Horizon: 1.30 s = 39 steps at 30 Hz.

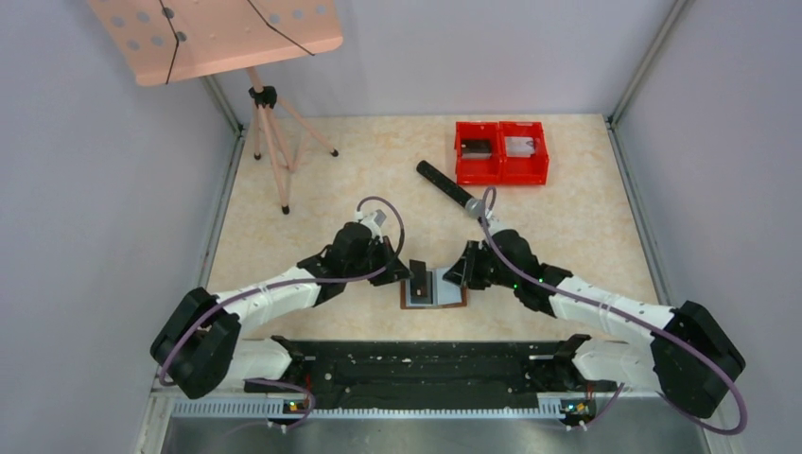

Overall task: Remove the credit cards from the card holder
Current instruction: Remove the credit card from the card holder, then place the credit card in the storage box.

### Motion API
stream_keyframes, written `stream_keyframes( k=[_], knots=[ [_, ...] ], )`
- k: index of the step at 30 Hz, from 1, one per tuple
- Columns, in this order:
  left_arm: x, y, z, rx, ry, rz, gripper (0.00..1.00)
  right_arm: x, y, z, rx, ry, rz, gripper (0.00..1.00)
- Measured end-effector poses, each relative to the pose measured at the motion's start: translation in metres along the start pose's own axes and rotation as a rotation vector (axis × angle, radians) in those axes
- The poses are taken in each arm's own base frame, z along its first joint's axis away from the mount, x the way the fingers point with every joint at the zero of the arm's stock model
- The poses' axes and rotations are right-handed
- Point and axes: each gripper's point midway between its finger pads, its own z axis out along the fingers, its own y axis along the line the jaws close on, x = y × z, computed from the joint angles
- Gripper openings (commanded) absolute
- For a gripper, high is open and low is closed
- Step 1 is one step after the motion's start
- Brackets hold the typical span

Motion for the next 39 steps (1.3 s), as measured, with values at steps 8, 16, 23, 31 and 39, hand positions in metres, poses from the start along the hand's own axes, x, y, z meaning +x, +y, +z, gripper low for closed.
stream_keyframes(
  k=[8,16,23,31,39],
  knots=[
    [-0.003,-0.032,-0.031,0.142,-0.04,0.057,0.0,-0.038,0.059,-0.025,-0.186,-0.087,-0.095,0.36],
    [-0.013,-0.067,-0.057,0.277,-0.095,0.079,0.0,-0.048,0.083,-0.039,-0.302,-0.108,-0.097,0.39],
    [-0.017,-0.089,-0.068,0.345,-0.088,0.122,0.0,-0.069,0.11,-0.059,-0.37,-0.121,-0.173,0.41],
    [-0.005,-0.108,-0.072,0.441,0.016,0.199,0.0,-0.097,0.123,-0.075,-0.395,-0.079,-0.315,0.41],
    [0.008,-0.109,-0.073,0.477,0.092,0.227,0.0,-0.063,0.115,-0.075,-0.454,0.126,-0.386,0.38]
  ],
)
